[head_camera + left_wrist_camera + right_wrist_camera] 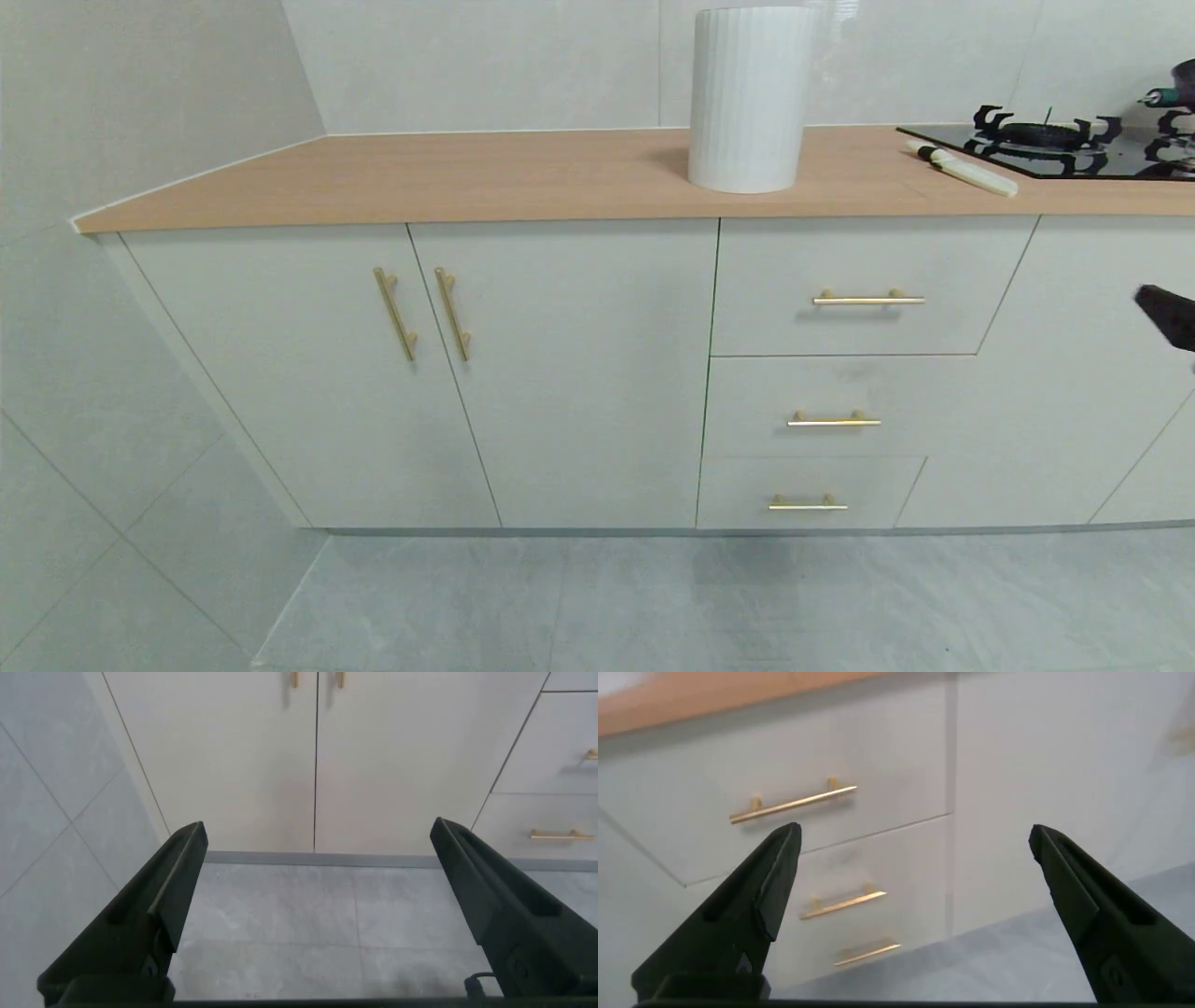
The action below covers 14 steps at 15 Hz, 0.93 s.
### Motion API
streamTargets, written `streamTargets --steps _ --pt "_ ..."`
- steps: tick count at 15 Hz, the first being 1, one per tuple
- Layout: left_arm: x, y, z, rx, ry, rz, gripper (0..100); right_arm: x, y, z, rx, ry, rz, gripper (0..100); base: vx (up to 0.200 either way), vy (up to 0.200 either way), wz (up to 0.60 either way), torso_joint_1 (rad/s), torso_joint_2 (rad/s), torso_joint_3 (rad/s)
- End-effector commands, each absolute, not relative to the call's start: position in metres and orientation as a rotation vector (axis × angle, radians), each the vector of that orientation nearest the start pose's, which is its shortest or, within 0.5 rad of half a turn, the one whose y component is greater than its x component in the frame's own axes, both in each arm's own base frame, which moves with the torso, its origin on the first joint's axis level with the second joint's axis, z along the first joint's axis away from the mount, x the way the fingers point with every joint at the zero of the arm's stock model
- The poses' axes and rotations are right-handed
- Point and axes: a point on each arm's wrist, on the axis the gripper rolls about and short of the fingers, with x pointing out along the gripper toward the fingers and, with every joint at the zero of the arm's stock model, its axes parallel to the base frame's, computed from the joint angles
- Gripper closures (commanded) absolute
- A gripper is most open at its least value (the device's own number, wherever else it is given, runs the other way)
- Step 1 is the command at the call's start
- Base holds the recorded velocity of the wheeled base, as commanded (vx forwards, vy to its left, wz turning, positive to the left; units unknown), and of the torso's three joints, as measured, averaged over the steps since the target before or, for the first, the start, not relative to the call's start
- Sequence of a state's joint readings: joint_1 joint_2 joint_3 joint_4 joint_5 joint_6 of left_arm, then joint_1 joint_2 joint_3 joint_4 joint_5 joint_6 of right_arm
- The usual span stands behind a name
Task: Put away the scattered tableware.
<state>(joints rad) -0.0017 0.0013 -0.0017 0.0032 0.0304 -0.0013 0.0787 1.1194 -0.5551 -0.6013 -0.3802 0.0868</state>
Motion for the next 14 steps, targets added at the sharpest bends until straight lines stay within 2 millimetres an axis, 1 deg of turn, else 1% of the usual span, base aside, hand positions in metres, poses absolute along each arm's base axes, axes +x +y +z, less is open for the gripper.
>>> streamTargets --steps 1,2,3,4,5,7,8,11,12,13,14 --pt "-0.023 0.001 0.076 -0.001 0.003 0.029 0 0.046 -0.009 0.230 0.038 -0.178 -0.413 0 0.000 0.000 0.00 0.000 0.00 0.000" --pt "-0.023 0.001 0.076 -0.001 0.003 0.029 0 0.027 -0.009 0.227 0.034 -0.193 -0.412 0 0.000 0.000 0.00 0.000 0.00 0.000" --pt "-0.023 0.001 0.076 -0.001 0.003 0.029 0 0.008 -0.009 0.220 0.018 -0.195 -0.412 0 0.000 0.000 0.00 0.000 0.00 0.000" --pt "-0.023 0.001 0.076 -0.001 0.003 0.029 0 -0.001 -0.009 0.216 0.017 -0.196 -0.412 0 0.000 0.000 0.00 0.000 0.00 0.000" --pt "-0.023 0.001 0.076 -0.001 0.003 0.029 0 -0.018 -0.009 0.206 0.017 -0.206 -0.405 0 0.000 0.000 0.00 0.000 0.00 0.000" --pt "-0.023 0.001 0.076 -0.001 0.003 0.029 0 -0.041 -0.009 0.192 -0.011 -0.223 -0.387 0 0.000 0.000 0.00 0.000 0.00 0.000" --pt "-0.023 0.001 0.076 -0.001 0.003 0.029 0 -0.049 -0.009 0.186 -0.024 -0.230 -0.387 0 0.000 0.000 0.00 0.000 0.00 0.000" --pt "-0.023 0.001 0.076 -0.001 0.003 0.029 0 -0.067 -0.008 0.163 -0.071 -0.249 -0.393 0 0.000 0.000 0.00 0.000 0.00 0.000" --pt "-0.023 0.001 0.076 -0.001 0.003 0.029 0 -0.061 -0.008 0.152 -0.075 -0.220 -0.388 0 0.000 0.000 0.00 0.000 0.00 0.000" --pt "-0.023 0.001 0.076 -0.001 0.003 0.029 0 -0.056 -0.008 0.146 -0.073 -0.212 -0.386 0 0.000 0.000 0.00 0.000 0.00 0.000" --pt "-0.023 0.001 0.076 -0.001 0.003 0.029 0 -0.050 -0.008 0.138 -0.071 -0.201 -0.355 0 0.000 0.000 0.00 0.000 0.00 0.000"
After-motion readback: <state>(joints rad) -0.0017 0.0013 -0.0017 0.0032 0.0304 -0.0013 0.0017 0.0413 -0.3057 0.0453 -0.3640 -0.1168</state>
